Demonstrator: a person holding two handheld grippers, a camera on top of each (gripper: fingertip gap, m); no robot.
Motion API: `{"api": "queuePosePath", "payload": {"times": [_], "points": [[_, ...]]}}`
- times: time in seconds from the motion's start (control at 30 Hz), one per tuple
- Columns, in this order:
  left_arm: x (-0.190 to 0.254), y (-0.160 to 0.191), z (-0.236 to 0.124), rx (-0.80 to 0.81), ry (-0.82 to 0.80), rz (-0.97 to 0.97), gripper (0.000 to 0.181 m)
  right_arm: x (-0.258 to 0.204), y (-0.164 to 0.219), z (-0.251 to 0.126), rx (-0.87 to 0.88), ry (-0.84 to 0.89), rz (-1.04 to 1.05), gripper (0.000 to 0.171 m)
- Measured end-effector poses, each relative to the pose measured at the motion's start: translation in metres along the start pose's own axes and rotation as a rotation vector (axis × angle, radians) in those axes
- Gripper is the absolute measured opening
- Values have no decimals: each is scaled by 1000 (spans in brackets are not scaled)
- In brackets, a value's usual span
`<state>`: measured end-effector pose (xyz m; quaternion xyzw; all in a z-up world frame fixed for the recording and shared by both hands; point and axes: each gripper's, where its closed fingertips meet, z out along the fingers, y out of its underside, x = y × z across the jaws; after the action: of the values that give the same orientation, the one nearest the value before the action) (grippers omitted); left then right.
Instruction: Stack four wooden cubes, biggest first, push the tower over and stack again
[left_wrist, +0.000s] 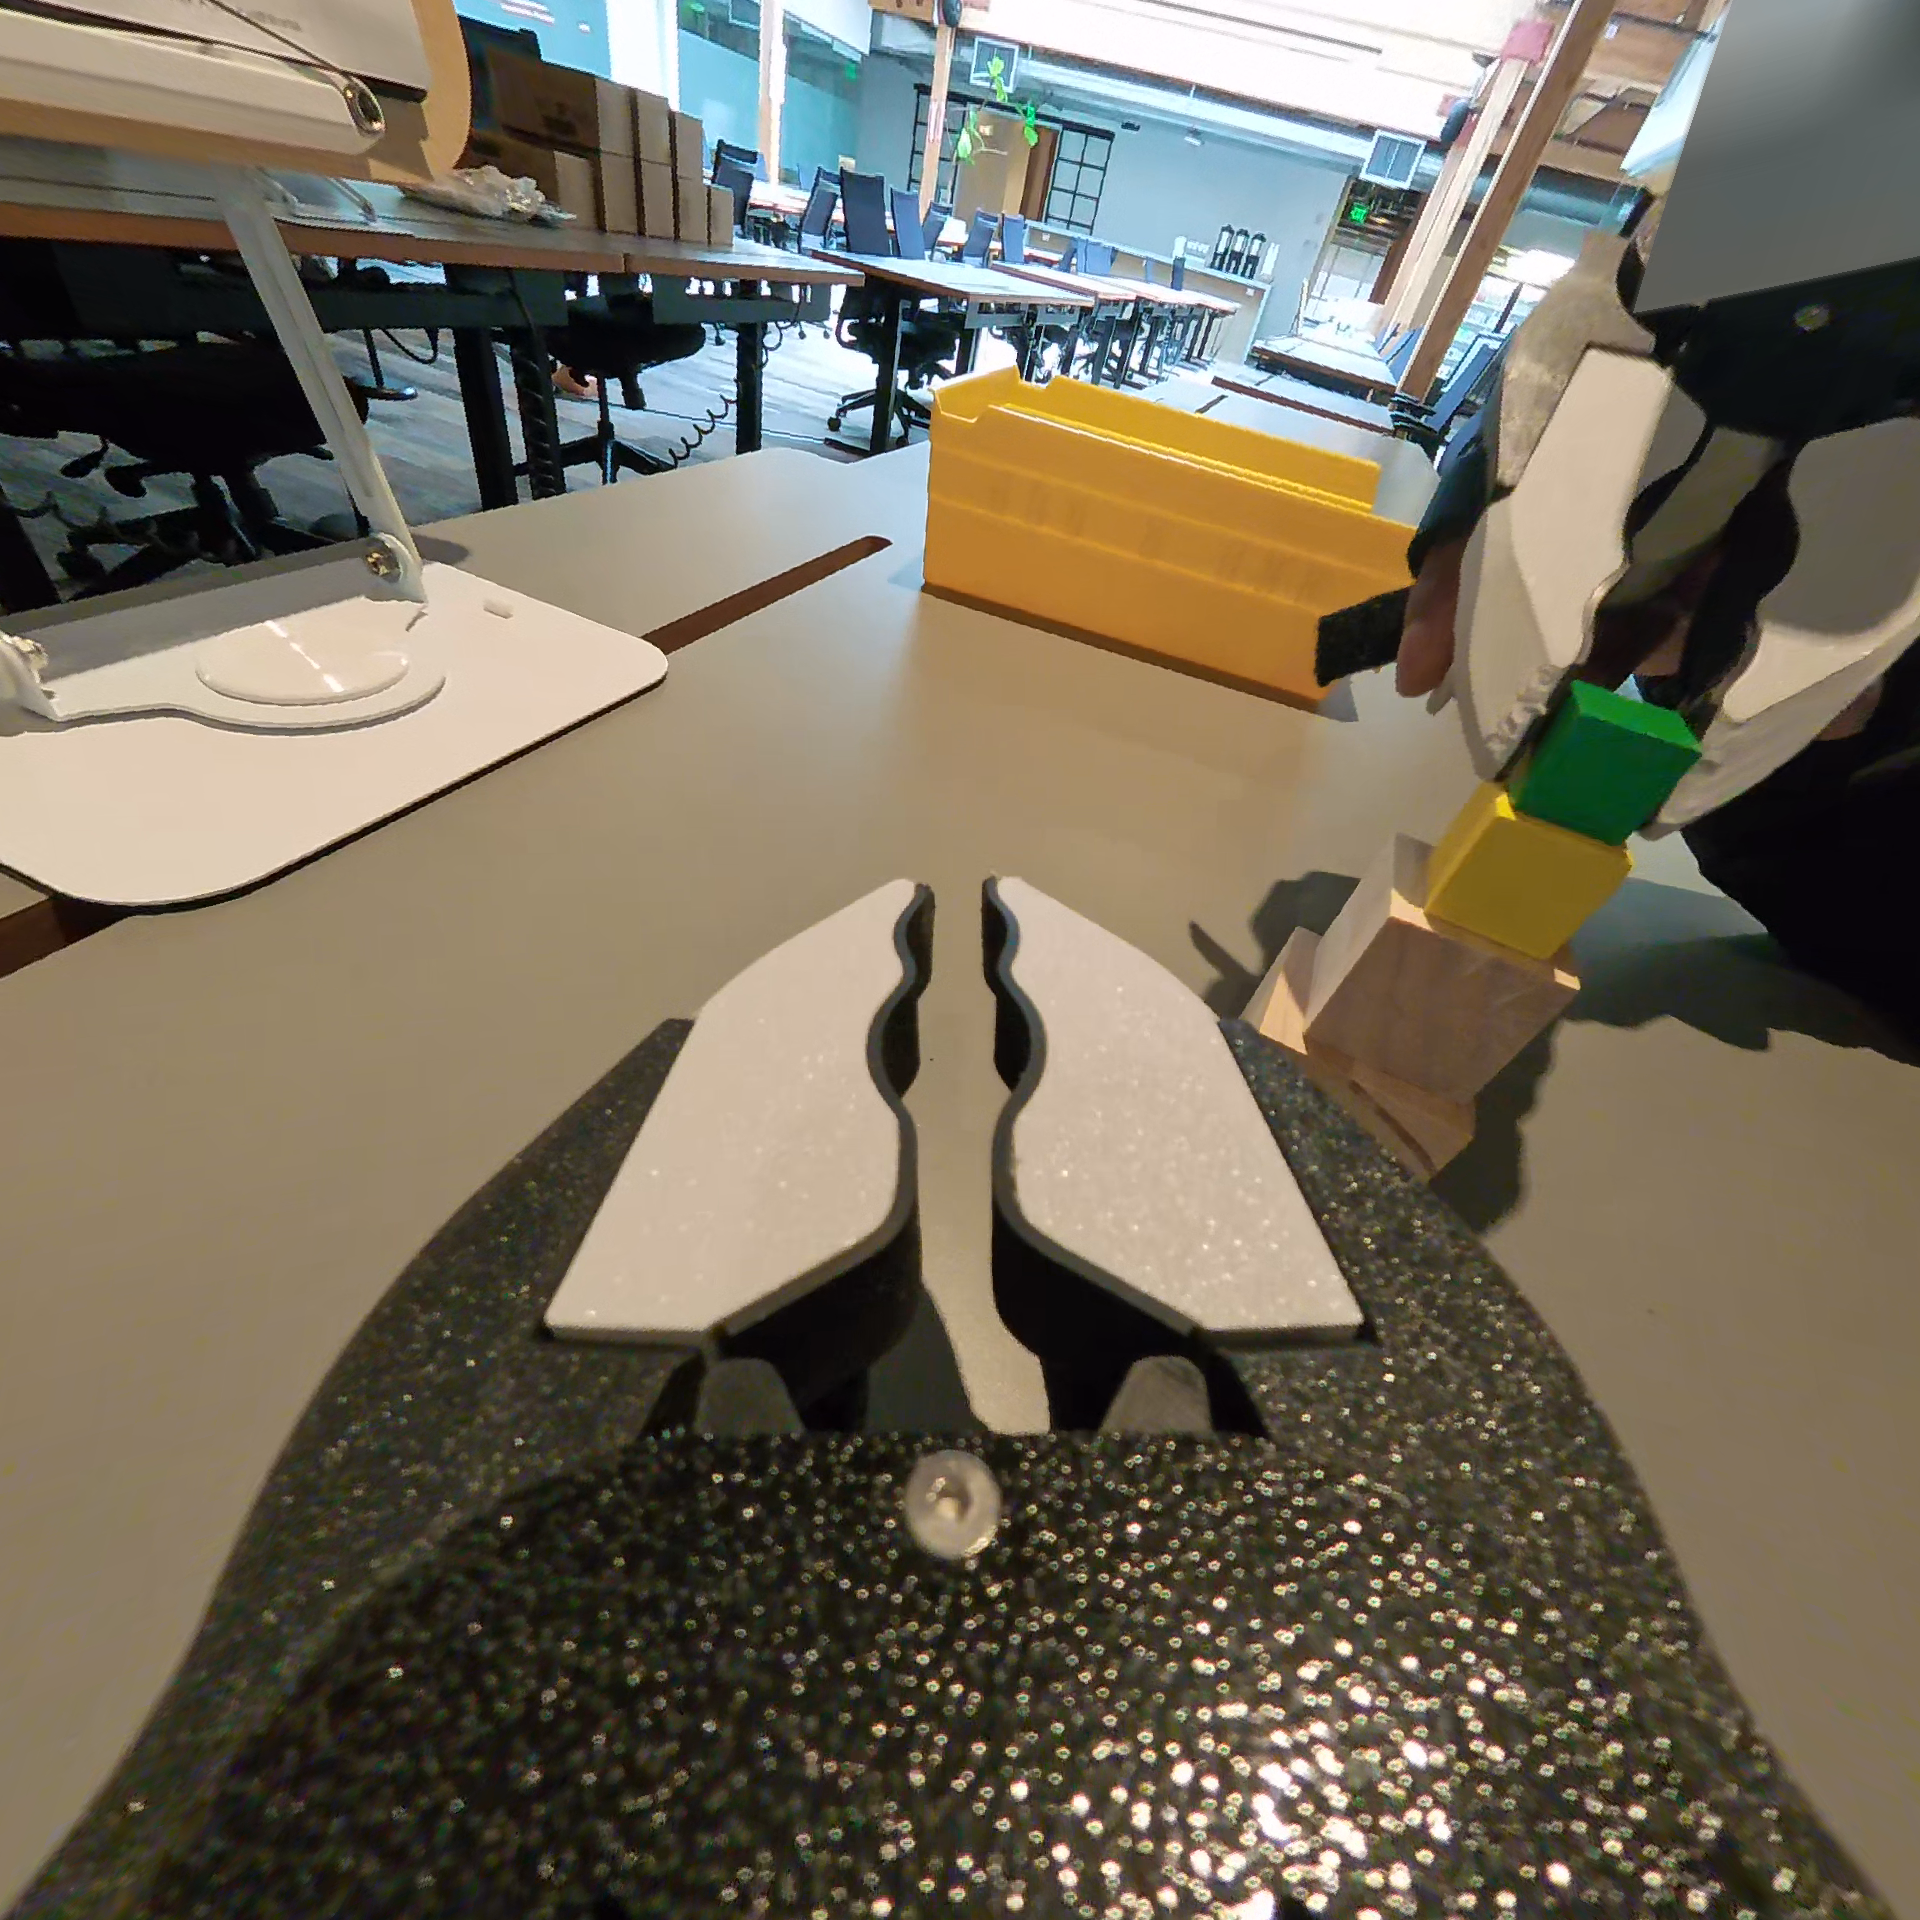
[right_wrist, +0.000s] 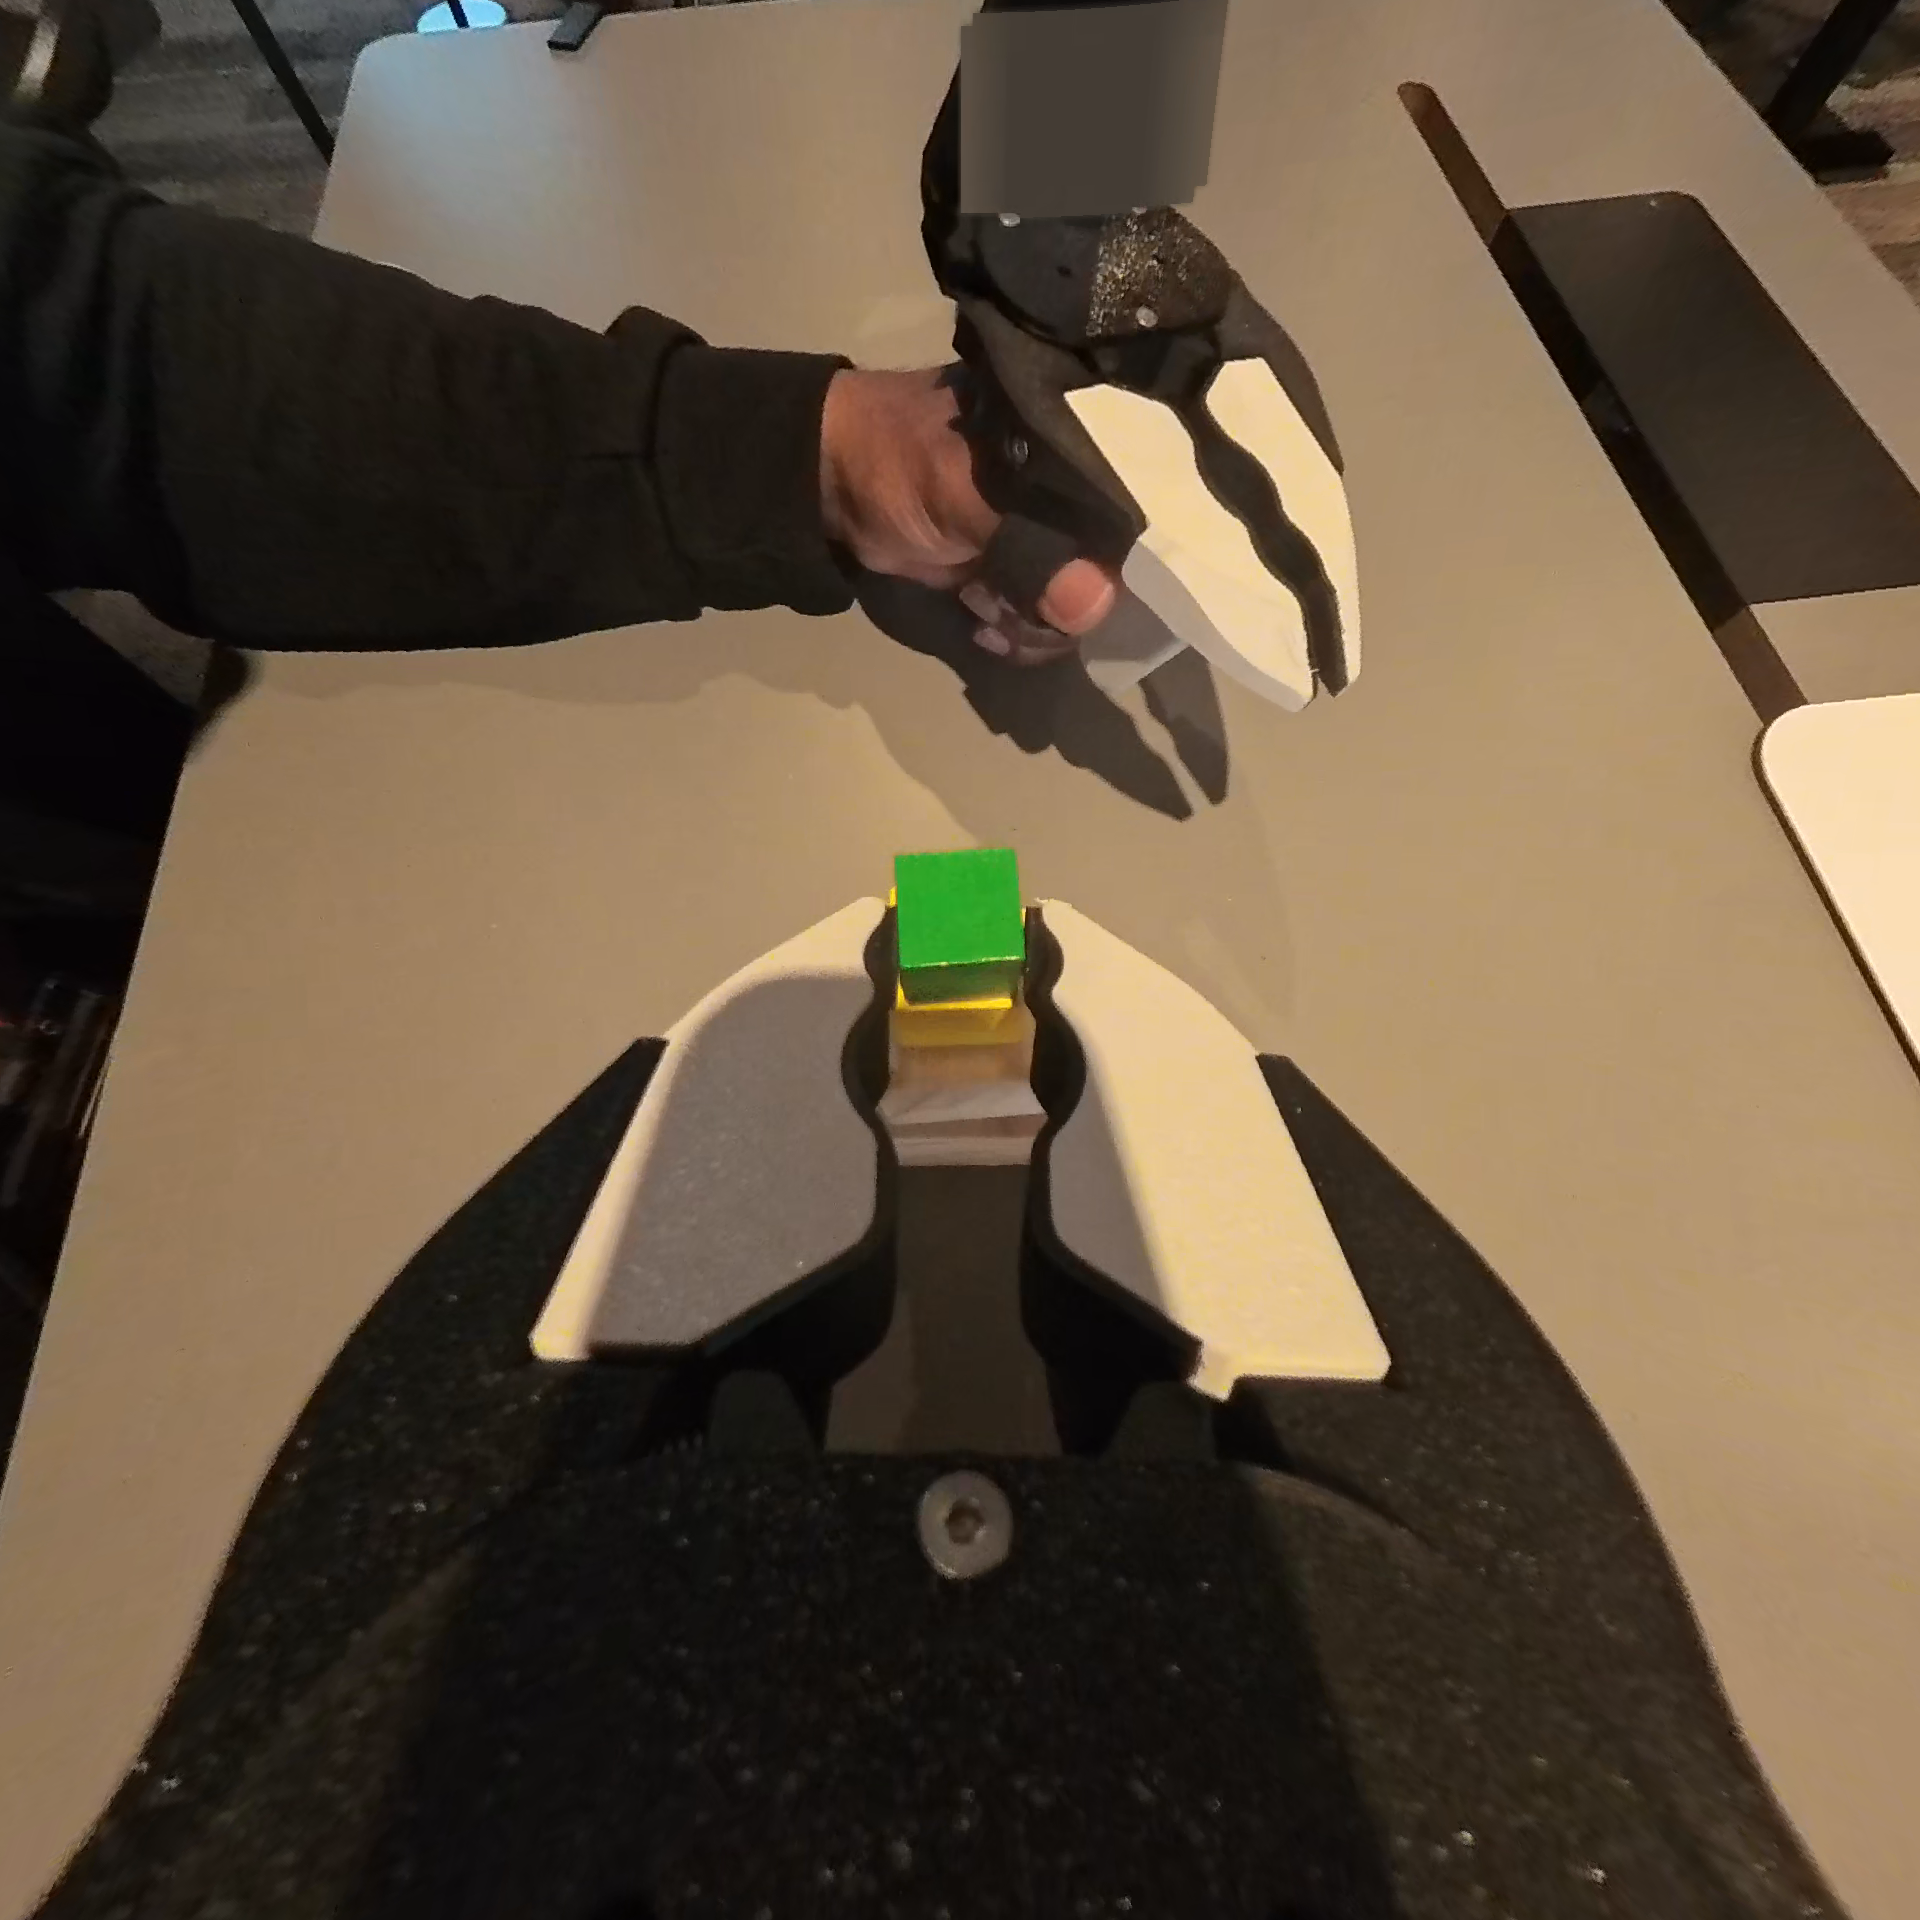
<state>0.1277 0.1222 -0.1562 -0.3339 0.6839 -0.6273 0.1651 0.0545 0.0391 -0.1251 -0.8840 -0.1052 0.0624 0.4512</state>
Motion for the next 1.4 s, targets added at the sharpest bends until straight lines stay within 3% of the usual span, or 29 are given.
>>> {"api": "queuePosePath", "payload": {"times": [0.53, 0.97, 1.23, 1.33, 1.4], "points": [[1, 1, 1, -12, 6, 4, 9, 1, -1, 3, 8, 3, -3, 23], [2, 0, 1, -1, 10, 2, 10, -1, 11, 0, 14, 18, -72, 41], [-1, -5, -4, 43, -24, 12, 15, -6, 0, -27, 240, 42, -97, 44], [-1, -7, -6, 58, -48, 28, 15, -1, 5, -37, 332, 85, -97, 40], [1, -7, -8, 64, -67, 50, 13, 14, 14, -42, 368, 172, -89, 28]]}}
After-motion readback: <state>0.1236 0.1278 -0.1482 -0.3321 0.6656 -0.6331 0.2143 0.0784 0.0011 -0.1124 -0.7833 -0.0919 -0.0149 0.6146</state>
